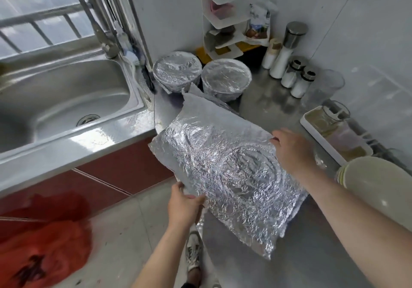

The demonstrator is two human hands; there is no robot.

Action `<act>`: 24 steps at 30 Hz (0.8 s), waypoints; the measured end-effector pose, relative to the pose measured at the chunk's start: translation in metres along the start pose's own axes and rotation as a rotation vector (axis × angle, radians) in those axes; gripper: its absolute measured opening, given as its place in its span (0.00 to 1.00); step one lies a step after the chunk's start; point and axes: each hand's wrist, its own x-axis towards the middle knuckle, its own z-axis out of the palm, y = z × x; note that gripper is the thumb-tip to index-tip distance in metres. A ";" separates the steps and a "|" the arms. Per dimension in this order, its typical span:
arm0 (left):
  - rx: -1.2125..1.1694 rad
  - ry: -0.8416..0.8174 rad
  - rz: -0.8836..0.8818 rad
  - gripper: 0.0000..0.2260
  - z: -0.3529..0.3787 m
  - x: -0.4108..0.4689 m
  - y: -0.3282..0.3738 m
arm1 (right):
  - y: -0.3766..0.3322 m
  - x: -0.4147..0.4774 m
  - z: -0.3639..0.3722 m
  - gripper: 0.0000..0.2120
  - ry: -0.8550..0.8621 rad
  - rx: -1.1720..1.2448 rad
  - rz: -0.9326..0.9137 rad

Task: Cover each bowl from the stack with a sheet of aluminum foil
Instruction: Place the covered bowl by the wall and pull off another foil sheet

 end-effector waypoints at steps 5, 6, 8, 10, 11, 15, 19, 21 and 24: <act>-0.183 0.119 -0.063 0.15 0.000 0.021 0.004 | -0.004 0.038 -0.005 0.05 0.051 -0.080 -0.127; -0.166 0.160 -0.043 0.12 -0.002 0.027 0.006 | -0.004 0.043 -0.004 0.04 0.058 -0.096 -0.136; -0.154 0.211 -0.025 0.13 -0.005 0.036 0.012 | -0.001 0.053 -0.002 0.04 0.067 -0.125 -0.144; -0.132 0.238 -0.031 0.18 -0.007 0.044 0.020 | 0.001 0.061 0.003 0.04 0.084 -0.143 -0.158; -0.111 0.244 -0.038 0.19 -0.008 0.046 0.023 | 0.003 0.064 0.005 0.04 0.088 -0.152 -0.169; 0.034 0.297 -0.036 0.22 -0.012 0.058 0.034 | 0.010 0.076 0.013 0.03 0.124 -0.127 -0.148; 0.007 0.276 -0.069 0.17 -0.010 0.062 0.038 | 0.003 0.073 0.017 0.22 0.130 -0.091 0.054; -0.031 0.244 -0.081 0.14 -0.009 0.059 0.038 | -0.018 0.057 0.016 0.29 0.083 -0.006 0.134; -0.098 0.202 -0.082 0.13 -0.007 0.054 0.038 | -0.067 0.017 0.027 0.33 -0.287 0.056 0.004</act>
